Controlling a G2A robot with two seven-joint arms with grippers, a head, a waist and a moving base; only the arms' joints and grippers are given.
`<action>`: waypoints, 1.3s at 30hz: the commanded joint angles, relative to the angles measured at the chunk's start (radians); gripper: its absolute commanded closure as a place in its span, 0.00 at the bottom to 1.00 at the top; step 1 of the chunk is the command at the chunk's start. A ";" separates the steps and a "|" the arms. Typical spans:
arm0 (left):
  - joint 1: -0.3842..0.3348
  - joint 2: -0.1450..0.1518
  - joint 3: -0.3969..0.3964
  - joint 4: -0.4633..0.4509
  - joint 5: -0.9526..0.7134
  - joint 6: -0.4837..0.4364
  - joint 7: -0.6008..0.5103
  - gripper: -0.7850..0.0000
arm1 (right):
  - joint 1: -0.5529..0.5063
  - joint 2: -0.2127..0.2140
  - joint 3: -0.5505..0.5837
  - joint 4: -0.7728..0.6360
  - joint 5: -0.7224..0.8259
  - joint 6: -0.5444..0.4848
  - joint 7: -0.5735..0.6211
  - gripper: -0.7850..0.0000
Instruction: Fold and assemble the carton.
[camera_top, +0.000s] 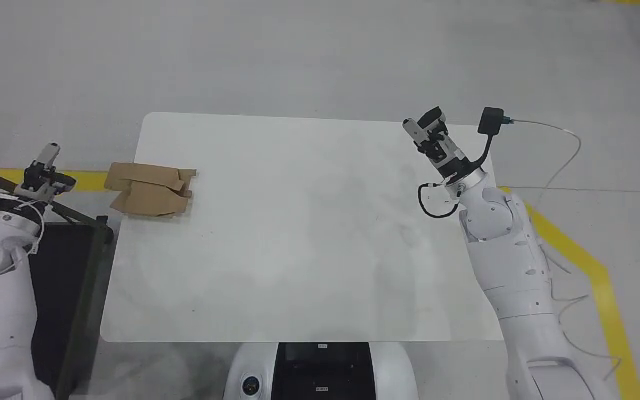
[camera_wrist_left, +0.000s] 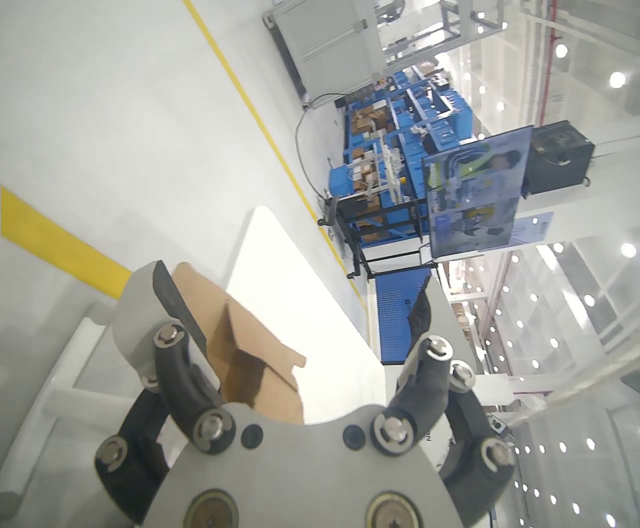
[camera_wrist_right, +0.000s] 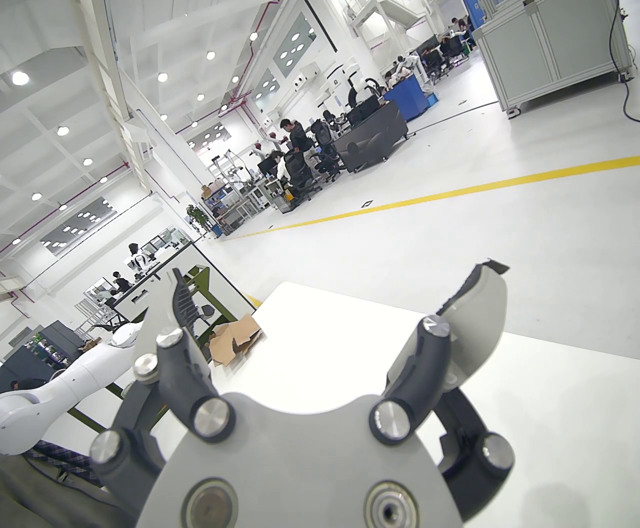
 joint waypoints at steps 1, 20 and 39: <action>-0.033 0.009 0.010 0.073 0.070 -0.007 -0.009 0.00 | 0.000 0.000 0.000 0.000 0.000 0.000 0.000 0.00; -0.402 0.002 0.152 0.624 0.064 -0.207 -0.248 0.00 | 0.000 0.000 0.000 0.000 0.000 0.000 0.000 0.00; -0.481 -0.039 0.231 0.708 0.102 -0.203 -0.098 0.29 | 0.000 0.000 0.000 0.000 0.000 0.000 0.000 0.00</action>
